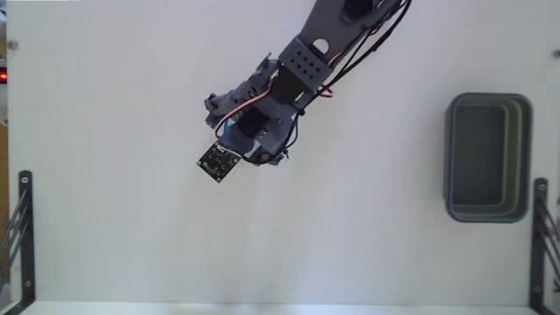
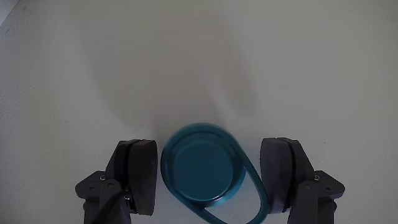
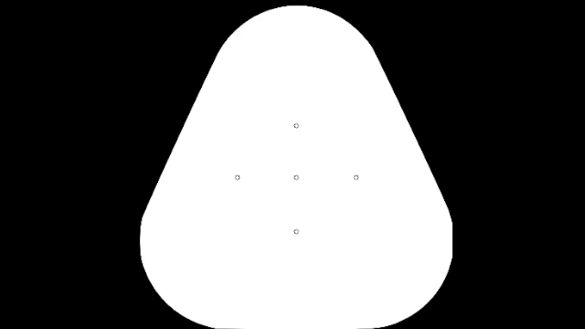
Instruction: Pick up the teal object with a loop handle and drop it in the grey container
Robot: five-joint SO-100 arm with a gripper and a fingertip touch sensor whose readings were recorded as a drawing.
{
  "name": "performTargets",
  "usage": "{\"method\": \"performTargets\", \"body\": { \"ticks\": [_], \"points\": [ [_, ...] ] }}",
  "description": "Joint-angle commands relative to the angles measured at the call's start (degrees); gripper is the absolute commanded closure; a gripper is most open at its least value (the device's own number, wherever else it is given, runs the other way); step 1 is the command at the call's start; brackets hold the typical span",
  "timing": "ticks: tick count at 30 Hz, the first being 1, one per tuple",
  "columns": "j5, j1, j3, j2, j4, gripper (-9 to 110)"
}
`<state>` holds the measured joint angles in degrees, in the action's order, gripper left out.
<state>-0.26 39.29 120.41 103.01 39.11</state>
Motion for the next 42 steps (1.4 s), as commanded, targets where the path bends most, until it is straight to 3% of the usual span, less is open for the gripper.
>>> {"method": "performTargets", "body": {
  "ticks": [1, 42],
  "points": [
    [0.26, 0.47, -0.41, 1.36, -0.35, -9],
    [0.26, 0.47, 0.50, 1.00, -1.61, -7]
  ]
}}
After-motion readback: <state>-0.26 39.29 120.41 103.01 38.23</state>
